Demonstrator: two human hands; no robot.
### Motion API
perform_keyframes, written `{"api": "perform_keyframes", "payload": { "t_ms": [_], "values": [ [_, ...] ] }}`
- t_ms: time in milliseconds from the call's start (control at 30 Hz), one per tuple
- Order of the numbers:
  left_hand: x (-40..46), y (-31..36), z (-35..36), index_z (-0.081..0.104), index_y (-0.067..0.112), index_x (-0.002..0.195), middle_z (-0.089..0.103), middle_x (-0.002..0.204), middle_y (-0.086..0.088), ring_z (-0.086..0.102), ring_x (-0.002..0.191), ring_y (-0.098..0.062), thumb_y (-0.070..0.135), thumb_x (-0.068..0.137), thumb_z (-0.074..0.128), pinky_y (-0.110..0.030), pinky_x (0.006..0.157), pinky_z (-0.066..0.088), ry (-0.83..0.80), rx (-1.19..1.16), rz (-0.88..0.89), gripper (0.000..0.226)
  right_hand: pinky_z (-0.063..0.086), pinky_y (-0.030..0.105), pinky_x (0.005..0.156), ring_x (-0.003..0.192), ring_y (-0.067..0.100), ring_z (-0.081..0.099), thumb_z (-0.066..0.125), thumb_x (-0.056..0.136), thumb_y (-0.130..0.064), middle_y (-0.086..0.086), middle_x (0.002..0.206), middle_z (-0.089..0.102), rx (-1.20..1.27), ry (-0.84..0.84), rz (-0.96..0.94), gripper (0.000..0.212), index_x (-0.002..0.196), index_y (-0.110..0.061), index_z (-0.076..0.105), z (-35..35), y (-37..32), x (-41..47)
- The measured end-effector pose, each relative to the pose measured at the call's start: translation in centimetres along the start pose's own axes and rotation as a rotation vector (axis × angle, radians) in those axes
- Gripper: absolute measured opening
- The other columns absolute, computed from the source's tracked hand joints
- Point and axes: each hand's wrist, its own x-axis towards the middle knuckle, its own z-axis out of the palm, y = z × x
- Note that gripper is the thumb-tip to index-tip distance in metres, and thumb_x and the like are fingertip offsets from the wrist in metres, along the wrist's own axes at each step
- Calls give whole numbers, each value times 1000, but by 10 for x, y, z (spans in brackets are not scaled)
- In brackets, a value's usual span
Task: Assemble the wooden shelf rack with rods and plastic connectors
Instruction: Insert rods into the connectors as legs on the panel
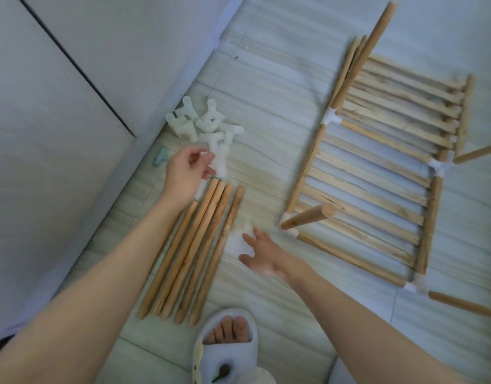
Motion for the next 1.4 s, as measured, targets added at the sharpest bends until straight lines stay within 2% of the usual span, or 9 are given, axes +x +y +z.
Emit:
{"api": "perform_keyframes", "payload": {
  "t_ms": [133, 267, 400, 500, 633, 833, 1133, 1267, 1400],
  "values": [
    [-59, 30, -3, 54, 9, 101, 65, 81, -3, 63, 60, -1, 10, 93, 54, -15, 55, 50, -76, -131, -51, 7, 25, 30, 109, 138, 22, 30, 40, 98, -40, 1, 152, 30, 136, -27, 49, 52, 145, -20, 33, -11, 9, -49],
    [-100, 77, -6, 55, 6, 106, 65, 89, -7, 66, 66, -5, 3, 91, 55, -13, 60, 51, -148, -244, -53, 16, 44, 24, 77, 96, 18, 57, 43, 96, -34, 1, 103, 60, 139, 31, 61, 33, 120, -19, 59, -43, 15, -117],
    [-130, 129, -1, 60, 6, 113, 62, 108, -8, 60, 96, -21, -2, 85, 62, -16, 79, 51, -244, -88, 90, 30, 47, 29, 76, 89, 21, 59, 43, 96, -26, 8, 108, 65, 61, 268, 0, 31, 118, -14, 61, -98, 4, -191],
    [-151, 164, 5, 62, 11, 104, 65, 105, -15, 59, 96, -28, -1, 82, 66, -35, 91, 47, -248, -69, 163, 24, 50, 30, 81, 89, 16, 60, 48, 95, -20, 5, 102, 64, 360, 499, -139, 28, 120, -12, 59, -123, -6, -238],
    [-176, 193, 12, 61, 28, 84, 67, 86, 6, 62, 81, -9, 4, 80, 69, -22, 79, 47, -227, -75, 344, 26, 54, 27, 83, 100, 16, 63, 57, 93, -20, 7, 115, 62, 756, 485, -288, 35, 126, -12, 54, -108, -12, -278],
    [-205, 211, 14, 63, 36, 83, 68, 81, 15, 62, 79, 0, 12, 79, 72, -5, 68, 43, -165, -98, 468, 26, 52, 22, 75, 79, 11, 62, 61, 87, -2, 6, 100, 60, 809, 583, -463, 28, 115, -5, 58, -92, -24, -302],
    [-210, 234, -4, 65, 47, 91, 65, 99, 20, 61, 90, 0, 25, 92, 56, -12, 77, 47, -292, -85, 576, 24, 41, 21, 57, 62, 11, 53, 50, 95, -8, 9, 82, 64, 916, 810, -524, 8, 101, -5, 55, -105, -28, -301],
    [-202, 239, -1, 65, 39, 96, 66, 105, 12, 63, 87, -1, 15, 89, 60, -10, 70, 48, -427, -37, 580, 25, 42, 21, 56, 58, 11, 47, 46, 97, -12, 10, 73, 60, 971, 780, -544, 12, 91, -9, 56, -108, -20, -291],
    [-194, 227, 16, 63, 39, 93, 69, 94, 15, 64, 88, -5, 15, 84, 67, -20, 78, 49, -438, 25, 559, 26, 40, 21, 56, 57, 11, 45, 45, 98, -18, 7, 69, 57, 1029, 724, -503, 18, 86, -11, 58, -111, -9, -277]
  ]
}}
